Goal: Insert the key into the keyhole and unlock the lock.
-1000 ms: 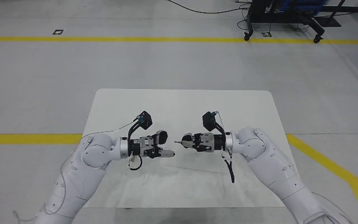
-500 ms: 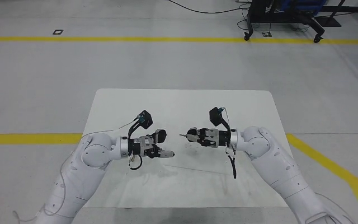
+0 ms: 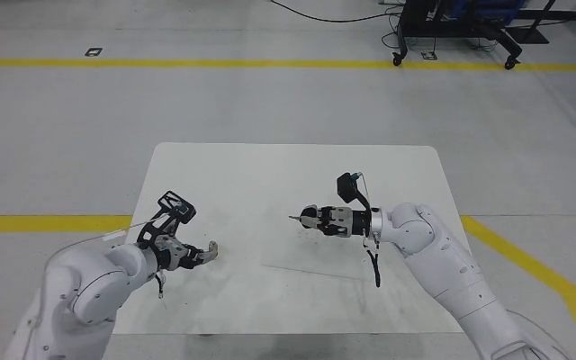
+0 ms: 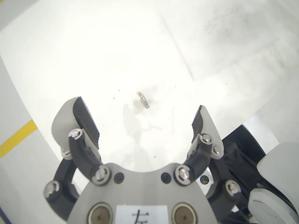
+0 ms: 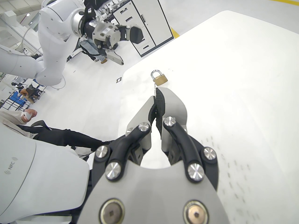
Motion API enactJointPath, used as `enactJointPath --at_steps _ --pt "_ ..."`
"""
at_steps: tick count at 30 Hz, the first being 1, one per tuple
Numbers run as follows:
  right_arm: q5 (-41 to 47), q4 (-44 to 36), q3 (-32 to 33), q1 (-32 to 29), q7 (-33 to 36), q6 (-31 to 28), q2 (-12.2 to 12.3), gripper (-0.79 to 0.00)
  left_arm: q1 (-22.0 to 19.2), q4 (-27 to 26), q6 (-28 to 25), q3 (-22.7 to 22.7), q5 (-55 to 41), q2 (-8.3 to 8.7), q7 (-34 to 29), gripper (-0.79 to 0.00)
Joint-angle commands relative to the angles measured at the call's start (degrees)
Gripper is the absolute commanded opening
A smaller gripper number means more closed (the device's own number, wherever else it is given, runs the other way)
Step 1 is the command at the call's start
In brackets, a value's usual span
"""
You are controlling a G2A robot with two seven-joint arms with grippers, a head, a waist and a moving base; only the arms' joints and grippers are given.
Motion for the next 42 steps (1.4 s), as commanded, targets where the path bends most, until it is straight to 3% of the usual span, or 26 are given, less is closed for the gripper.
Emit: enactJointPath --at_steps 1,5,8,14,26,28,30,42 --pt "0.00 0.00 0.00 0.00 0.00 0.00 0.00 -0.785 -0.07 0.26 1.84 2.46 1.88 -0.06 -1.27 0.000" --pt "0.00 0.00 0.00 0.00 0.00 0.00 0.00 -0.785 -1.63 2.94 3.47 6.94 4.10 -0.31 -1.51 0.000" --pt "0.00 0.00 0.00 0.00 0.00 0.00 0.00 -0.785 -4.15 5.87 4.79 10.42 7.88 -0.53 -2.27 -0.166" --pt "0.00 0.00 0.00 0.00 0.00 0.00 0.00 -0.785 -8.85 9.82 8.13 15.83 11.46 -1.27 -1.49 -0.191" --pt "0.00 0.00 0.00 0.00 0.00 0.00 0.00 -0.785 -11.98 13.07 11.42 18.97 11.96 -1.99 -1.99 -0.440" --pt "0.00 0.00 0.00 0.00 0.00 0.00 0.00 -0.785 -12.05 13.03 12.40 19.40 13.20 -2.05 -2.22 -0.517" --pt "0.00 0.00 0.00 0.00 0.00 0.00 0.00 -0.785 -12.17 12.99 12.64 19.64 13.37 -2.12 -2.17 -0.785" --pt "0.00 0.00 0.00 0.00 0.00 0.00 0.00 -0.785 -11.80 12.68 13.46 20.01 14.90 -2.29 -2.70 -0.785"
